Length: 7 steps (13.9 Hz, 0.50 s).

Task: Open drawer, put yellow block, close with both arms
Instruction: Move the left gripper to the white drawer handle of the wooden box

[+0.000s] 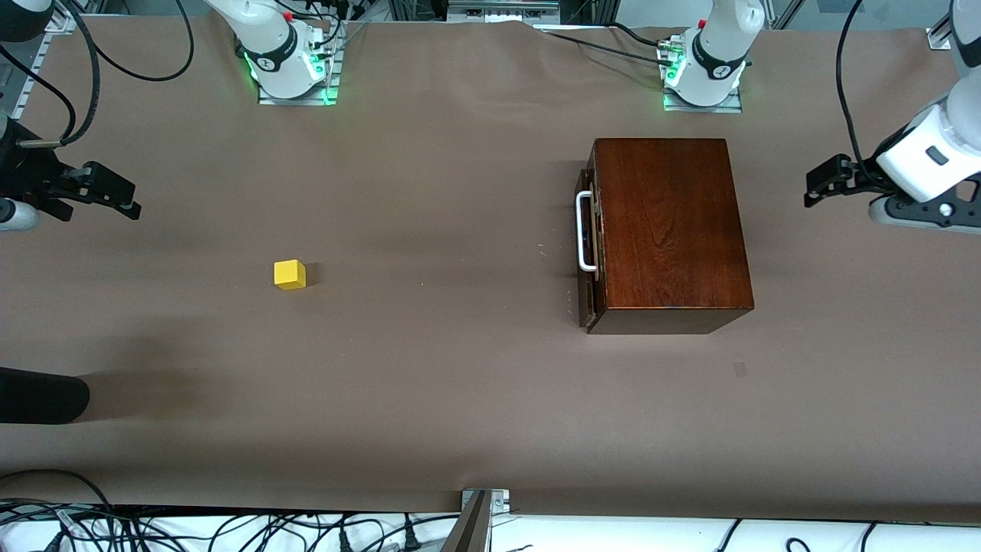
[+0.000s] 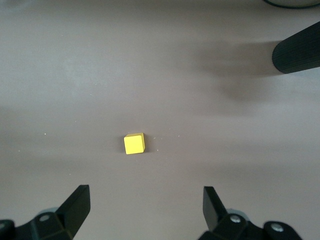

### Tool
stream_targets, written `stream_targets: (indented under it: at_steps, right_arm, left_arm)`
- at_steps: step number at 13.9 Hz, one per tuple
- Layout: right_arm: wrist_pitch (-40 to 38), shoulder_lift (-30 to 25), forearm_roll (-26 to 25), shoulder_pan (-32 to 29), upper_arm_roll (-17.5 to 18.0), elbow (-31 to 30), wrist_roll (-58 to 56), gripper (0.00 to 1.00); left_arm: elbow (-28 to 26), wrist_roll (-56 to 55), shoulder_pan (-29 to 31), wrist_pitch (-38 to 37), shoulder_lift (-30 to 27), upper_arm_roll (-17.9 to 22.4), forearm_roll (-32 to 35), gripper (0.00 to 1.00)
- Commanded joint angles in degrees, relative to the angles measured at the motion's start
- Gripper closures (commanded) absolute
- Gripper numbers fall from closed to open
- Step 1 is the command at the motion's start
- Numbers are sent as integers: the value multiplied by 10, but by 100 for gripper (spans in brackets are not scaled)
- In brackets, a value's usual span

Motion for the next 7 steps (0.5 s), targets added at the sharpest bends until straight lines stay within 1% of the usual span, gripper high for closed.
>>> stream_targets:
  at_steps: [1, 3, 5, 6, 7]
  right_arm:
    - [-8, 6, -9, -3, 2, 13, -8, 0]
    - [-8, 6, -9, -3, 2, 13, -8, 0]
    - [-8, 6, -9, -3, 2, 13, -8, 0]
    - [-8, 6, -9, -3, 2, 13, -8, 0]
    - [-8, 6, -8, -3, 2, 13, -8, 0]
  left_arm:
    - [35, -5, -4, -34, 17, -27, 3, 0]
    - [40, -1, -4, -47, 33, -46, 11, 0]
    - [41, -1, -5, -47, 36, -66, 11, 0]
    - [41, -11, -8, -45, 41, -87, 12, 0]
    - [41, -45, -15, -41, 53, -105, 12, 0]
